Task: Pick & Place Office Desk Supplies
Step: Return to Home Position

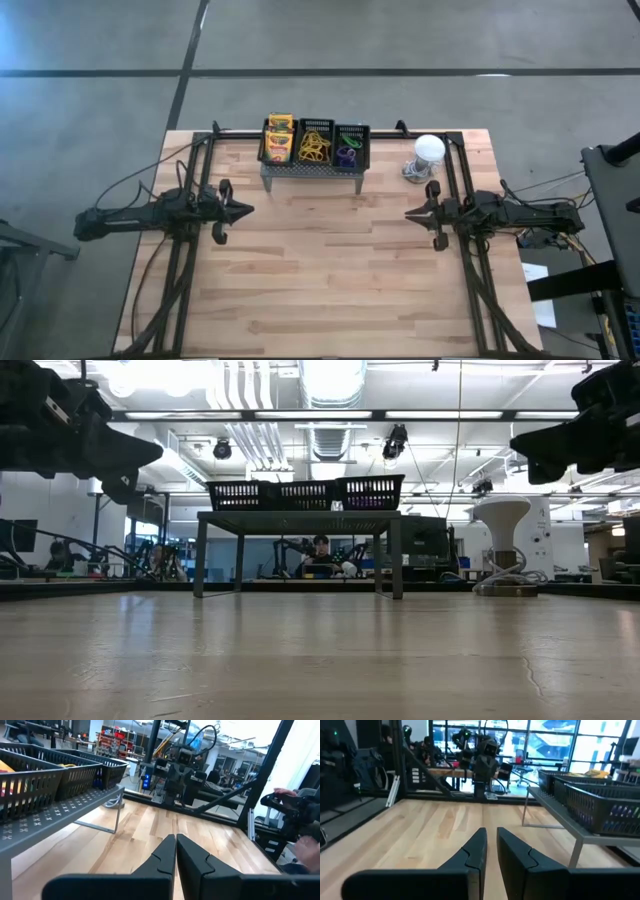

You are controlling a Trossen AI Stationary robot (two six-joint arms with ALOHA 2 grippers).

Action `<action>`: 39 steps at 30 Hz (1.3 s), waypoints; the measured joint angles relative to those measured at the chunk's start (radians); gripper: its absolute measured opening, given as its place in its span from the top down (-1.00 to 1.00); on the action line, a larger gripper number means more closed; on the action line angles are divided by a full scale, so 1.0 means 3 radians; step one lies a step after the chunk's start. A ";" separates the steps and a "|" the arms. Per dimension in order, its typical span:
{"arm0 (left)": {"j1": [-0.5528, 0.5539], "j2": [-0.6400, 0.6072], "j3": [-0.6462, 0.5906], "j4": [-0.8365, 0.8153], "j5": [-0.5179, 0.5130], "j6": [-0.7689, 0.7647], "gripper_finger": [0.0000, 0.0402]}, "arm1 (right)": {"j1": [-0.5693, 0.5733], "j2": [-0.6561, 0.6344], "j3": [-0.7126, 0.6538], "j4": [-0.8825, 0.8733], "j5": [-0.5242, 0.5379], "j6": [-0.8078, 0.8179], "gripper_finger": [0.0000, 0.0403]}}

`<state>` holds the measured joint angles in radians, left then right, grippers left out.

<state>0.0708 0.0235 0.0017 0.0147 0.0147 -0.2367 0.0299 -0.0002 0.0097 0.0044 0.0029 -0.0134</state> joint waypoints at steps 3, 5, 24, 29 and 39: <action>0.0000 0.0000 0.0000 0.0006 0.0000 -0.0001 0.90 | 0.0000 0.0029 -0.0001 0.0002 -0.0001 0.0032 0.81; 0.0000 0.0000 0.0000 0.0006 0.0000 -0.0001 0.90 | 0.0000 0.0087 -0.0001 0.0008 -0.0002 0.0032 0.81; 0.0000 0.0022 0.0000 0.0006 0.0000 0.0000 0.90 | 0.0000 0.0183 -0.0001 0.0007 -0.0006 0.0033 0.81; 0.0000 0.0022 0.0000 0.0006 0.0000 0.0000 0.90 | 0.0000 0.0183 -0.0001 0.0007 -0.0006 0.0036 0.81; 0.0000 0.0022 0.0000 0.0006 0.0000 -0.0001 0.90 | 0.0000 0.0183 -0.0001 0.0007 -0.0006 0.0020 0.81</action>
<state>0.0708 0.0299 0.0017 0.0166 0.0147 -0.2369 0.0299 0.0547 0.0093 0.0066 0.0010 -0.0073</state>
